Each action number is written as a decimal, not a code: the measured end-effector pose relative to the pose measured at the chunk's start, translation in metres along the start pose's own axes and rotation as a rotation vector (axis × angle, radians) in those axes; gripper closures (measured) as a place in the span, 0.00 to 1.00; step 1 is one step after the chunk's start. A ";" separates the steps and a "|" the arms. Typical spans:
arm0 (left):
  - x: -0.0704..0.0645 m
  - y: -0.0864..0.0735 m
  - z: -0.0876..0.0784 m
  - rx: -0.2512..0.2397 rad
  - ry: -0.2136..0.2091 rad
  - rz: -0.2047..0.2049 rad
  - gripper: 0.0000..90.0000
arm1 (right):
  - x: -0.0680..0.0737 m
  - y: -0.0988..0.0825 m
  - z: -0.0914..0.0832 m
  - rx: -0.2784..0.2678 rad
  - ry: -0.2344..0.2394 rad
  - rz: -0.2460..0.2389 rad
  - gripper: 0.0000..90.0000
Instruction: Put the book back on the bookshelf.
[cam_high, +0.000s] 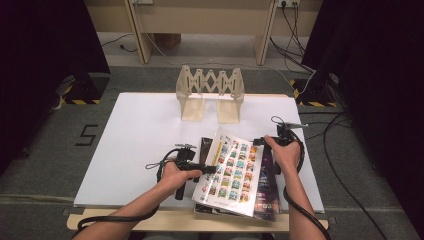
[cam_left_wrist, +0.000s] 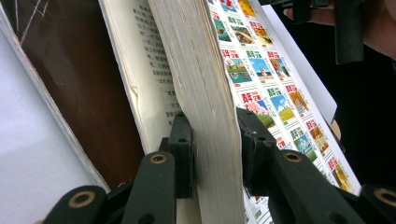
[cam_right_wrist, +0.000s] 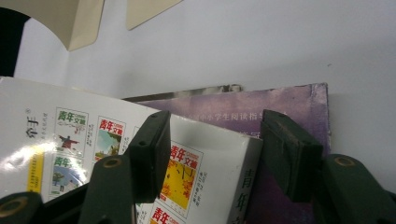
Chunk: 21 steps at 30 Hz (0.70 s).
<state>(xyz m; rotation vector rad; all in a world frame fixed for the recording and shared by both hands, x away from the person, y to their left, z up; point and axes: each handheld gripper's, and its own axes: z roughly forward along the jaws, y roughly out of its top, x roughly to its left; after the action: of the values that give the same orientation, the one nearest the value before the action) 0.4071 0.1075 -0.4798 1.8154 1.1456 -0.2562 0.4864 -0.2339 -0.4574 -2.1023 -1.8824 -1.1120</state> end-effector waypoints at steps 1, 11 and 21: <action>0.001 -0.001 0.000 -0.004 -0.004 -0.008 0.77 | -0.001 0.000 0.001 -0.003 0.011 0.000 0.49; 0.000 -0.004 -0.002 -0.017 0.009 0.012 0.77 | -0.003 0.007 0.006 0.011 0.073 0.012 0.49; 0.006 -0.009 -0.004 -0.044 -0.023 -0.019 0.76 | -0.005 -0.001 0.004 -0.009 0.068 0.001 0.65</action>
<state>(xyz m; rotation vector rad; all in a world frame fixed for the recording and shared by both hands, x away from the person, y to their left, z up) 0.4018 0.1156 -0.4865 1.7595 1.1442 -0.2596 0.4877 -0.2359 -0.4630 -2.0417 -1.8497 -1.1782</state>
